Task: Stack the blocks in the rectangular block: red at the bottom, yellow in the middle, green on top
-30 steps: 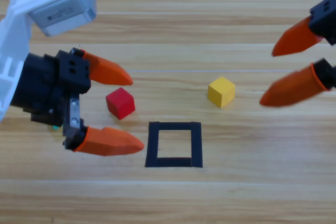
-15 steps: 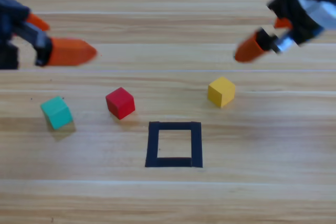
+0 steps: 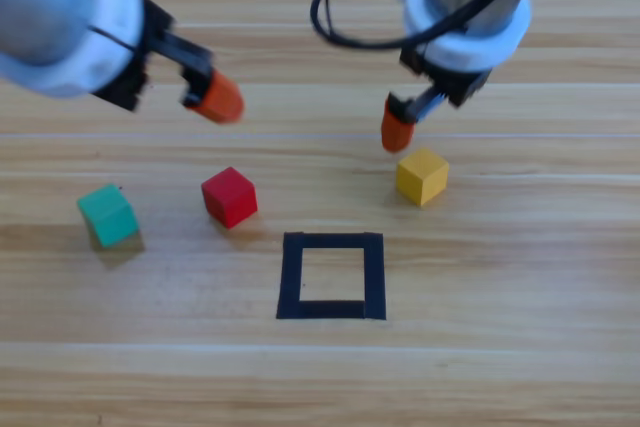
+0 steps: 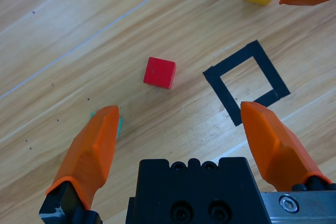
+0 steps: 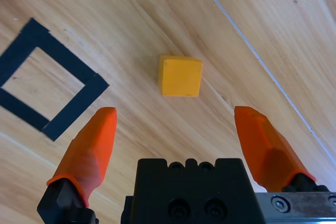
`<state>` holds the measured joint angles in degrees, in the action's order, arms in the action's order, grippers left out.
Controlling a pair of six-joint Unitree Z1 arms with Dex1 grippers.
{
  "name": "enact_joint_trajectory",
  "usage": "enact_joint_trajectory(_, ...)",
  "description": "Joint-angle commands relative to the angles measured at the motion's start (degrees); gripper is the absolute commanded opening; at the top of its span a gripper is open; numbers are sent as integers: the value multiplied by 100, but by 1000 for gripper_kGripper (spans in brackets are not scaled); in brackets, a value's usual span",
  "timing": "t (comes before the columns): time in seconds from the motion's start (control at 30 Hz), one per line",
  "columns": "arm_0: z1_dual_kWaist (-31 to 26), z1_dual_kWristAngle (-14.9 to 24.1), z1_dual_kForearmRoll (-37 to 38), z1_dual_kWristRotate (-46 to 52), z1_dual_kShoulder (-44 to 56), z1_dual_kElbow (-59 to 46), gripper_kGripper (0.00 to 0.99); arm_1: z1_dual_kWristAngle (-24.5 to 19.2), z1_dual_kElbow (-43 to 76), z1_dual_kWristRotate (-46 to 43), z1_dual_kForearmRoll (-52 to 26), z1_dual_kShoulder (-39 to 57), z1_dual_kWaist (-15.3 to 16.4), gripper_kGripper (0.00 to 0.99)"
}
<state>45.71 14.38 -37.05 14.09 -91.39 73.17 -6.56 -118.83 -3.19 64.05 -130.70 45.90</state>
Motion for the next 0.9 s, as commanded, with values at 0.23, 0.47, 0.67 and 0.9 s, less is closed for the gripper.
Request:
enact_joint_trajectory(0.23, -958, -357, -470, -73, -1478, 672, 990, -74, -439, -103, 196, -1071, -266, 982)
enact_joint_trajectory(0.47, -1020, -383, -558, -169, -2075, 892, 990, -47, -835, -147, 381, -1502, -459, 951)
enact_joint_trajectory(0.67, -1020, -471, -505, -231, -2348, 883, 990, -12, -1054, -164, 495, -1783, -582, 917)
enact_joint_trajectory(0.9, -1020, -621, -171, -257, -2453, 584, 990, 217, -1292, -208, 758, -1959, -591, 696)
